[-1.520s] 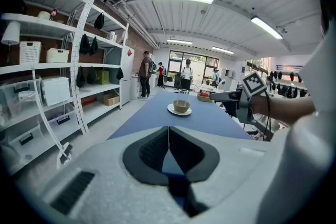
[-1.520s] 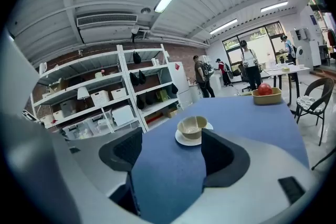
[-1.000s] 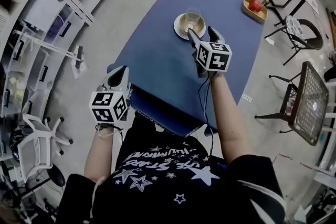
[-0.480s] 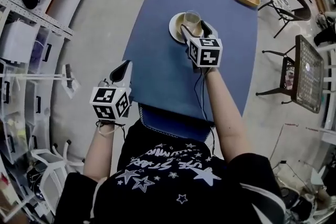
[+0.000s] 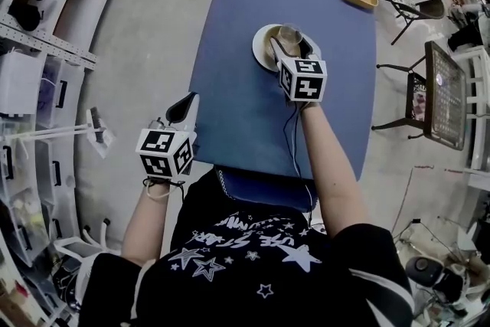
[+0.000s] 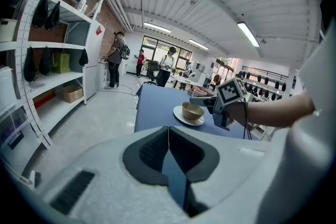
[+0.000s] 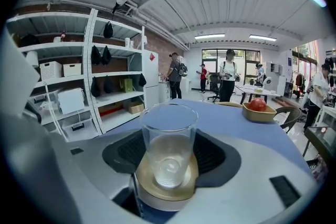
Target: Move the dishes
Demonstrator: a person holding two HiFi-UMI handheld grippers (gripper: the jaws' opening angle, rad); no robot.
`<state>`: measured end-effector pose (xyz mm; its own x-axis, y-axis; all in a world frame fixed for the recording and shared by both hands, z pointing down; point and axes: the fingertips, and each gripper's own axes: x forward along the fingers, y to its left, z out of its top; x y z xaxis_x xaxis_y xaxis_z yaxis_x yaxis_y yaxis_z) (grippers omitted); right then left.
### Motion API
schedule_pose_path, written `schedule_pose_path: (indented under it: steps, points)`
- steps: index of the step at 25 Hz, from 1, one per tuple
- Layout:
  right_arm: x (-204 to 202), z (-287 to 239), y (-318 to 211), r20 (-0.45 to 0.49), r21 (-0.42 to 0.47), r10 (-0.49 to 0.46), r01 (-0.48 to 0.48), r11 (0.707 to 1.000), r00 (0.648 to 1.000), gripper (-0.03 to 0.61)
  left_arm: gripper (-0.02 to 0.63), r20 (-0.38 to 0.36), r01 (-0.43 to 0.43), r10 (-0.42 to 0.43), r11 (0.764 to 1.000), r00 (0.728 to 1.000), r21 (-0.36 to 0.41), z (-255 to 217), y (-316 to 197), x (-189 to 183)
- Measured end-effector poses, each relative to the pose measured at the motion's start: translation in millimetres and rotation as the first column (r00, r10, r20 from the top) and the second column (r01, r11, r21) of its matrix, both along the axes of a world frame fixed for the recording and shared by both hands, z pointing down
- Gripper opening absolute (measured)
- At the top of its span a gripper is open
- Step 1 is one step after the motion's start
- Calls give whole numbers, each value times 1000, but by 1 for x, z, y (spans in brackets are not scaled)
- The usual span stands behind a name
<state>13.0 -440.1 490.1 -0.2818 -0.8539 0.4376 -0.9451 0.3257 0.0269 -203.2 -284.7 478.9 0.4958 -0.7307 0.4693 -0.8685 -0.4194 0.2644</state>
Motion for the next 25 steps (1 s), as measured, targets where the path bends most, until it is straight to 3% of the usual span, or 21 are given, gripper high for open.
schedule_pose_path:
  steps: [5, 11, 17, 25]
  points:
    - [-1, -1, -1, -19, -13, 2, -2, 1000, 1000, 278, 20, -21, -10, 9, 1000, 1000, -26, 7, -9, -4]
    - [6, -43, -6, 47, 50, 7, -9, 999, 999, 278, 20, -26, -46, 46, 999, 999, -6, 4, -28, 8]
    - [48, -86, -31, 68, 130, 47, -55, 990, 997, 278, 20, -20, -95, 95, 995, 995, 13, 1, -44, 37]
    - [100, -47, -65, 28, 82, 115, -117, 990, 993, 278, 20, 5, -116, 116, 993, 993, 9, 6, -63, 52]
